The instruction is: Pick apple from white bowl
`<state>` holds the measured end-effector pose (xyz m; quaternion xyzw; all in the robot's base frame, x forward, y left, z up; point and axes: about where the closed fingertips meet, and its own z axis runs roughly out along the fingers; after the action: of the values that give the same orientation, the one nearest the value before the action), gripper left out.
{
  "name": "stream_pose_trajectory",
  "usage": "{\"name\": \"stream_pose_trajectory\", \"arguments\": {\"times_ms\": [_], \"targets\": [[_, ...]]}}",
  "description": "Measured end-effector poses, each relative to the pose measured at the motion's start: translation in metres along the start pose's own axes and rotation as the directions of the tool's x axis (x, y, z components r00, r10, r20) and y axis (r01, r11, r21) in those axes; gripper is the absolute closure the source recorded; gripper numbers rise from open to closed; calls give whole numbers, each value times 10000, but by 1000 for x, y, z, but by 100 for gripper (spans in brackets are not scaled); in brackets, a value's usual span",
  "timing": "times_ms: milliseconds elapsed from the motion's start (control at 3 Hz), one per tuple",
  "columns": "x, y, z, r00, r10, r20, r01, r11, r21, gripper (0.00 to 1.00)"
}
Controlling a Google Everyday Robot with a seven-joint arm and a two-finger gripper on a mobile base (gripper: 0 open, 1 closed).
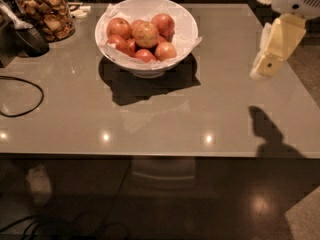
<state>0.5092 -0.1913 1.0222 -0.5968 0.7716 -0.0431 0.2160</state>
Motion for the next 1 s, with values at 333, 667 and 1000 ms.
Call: {"name": "stream_pose_trajectory", "arguments": {"times_ms": [333, 667, 1000], "targets": [[-8, -5, -5, 9998, -92, 163, 89, 9998, 185, 0], [-13, -7, 1, 9990, -64, 433, 60, 9999, 81, 0], [-37, -30, 8, 9985, -180, 525, 175, 9998, 91, 0]]}}
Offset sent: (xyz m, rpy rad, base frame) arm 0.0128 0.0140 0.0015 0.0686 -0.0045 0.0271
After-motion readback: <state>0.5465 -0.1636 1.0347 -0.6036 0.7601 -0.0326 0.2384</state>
